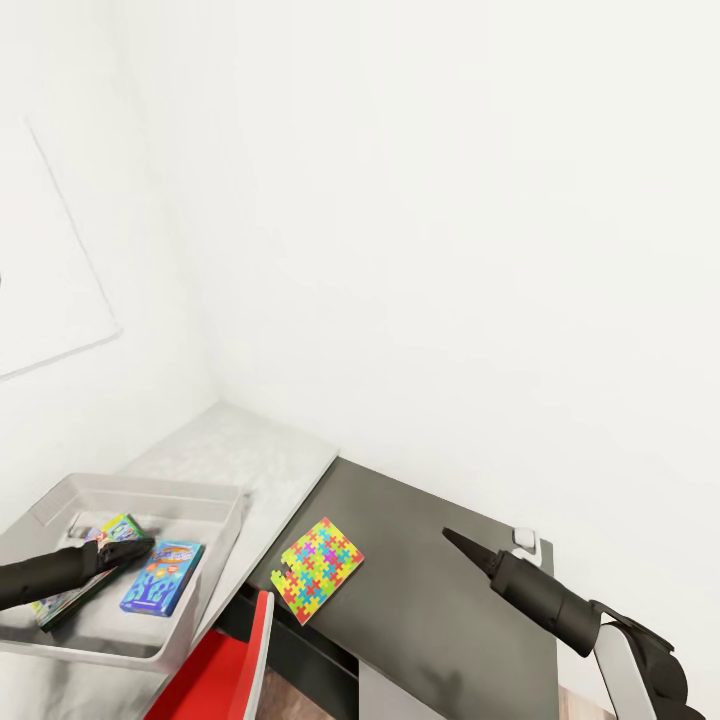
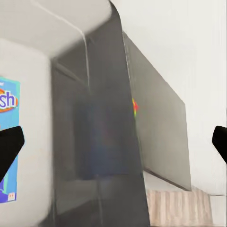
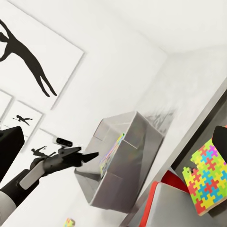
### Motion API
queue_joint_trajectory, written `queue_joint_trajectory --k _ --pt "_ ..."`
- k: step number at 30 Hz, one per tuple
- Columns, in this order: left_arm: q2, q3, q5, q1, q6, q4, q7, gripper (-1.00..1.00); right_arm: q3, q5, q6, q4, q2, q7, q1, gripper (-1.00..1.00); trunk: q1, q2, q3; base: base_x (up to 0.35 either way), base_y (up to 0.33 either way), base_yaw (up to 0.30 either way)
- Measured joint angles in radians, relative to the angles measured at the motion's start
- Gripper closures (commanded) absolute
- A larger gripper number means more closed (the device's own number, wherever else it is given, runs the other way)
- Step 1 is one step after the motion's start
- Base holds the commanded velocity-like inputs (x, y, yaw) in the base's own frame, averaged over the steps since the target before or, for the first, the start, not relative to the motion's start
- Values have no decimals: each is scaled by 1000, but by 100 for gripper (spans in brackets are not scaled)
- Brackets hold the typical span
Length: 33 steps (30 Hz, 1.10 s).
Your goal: Put all the toys in the child's room - the three board games (two on the bed and one on the table), the two jigsaw puzzles on the table, and the tennis ball on the table - inside the toy box on the table in the child's room.
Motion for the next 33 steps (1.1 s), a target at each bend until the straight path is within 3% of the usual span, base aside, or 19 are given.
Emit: queue_joint_trajectory --k 1,7,8,15,24,33 --pt "1 1 0 0 -1 0 -28 -100 0 -1 0 0 0 0 0 -100 0 0 0 0 0 0" --pt "4 3 -5 2 0 0 -336 -100 0 -7 3 -1 -1 1 0 -100 0 0 0 0 0 0" --pt "4 3 -5 2 1 0 -354 -100 0 -8 4 -1 -2 1 0 -100 0 0 0 0 0 0" --pt "5 3 -6 2 7 0 -364 -100 -1 -8 4 -1 -2 8 0 -100 0 0 1 0 0 0" --pt "39 -3 -2 2 11 -7 -364 -100 0 -8 4 -2 -1 14 0 -100 0 0 7 0 0 0" --pt "40 -9 0 2 11 -15 -364 -100 0 -8 3 -2 -1 15 0 -100 0 0 8 -55 0 0"
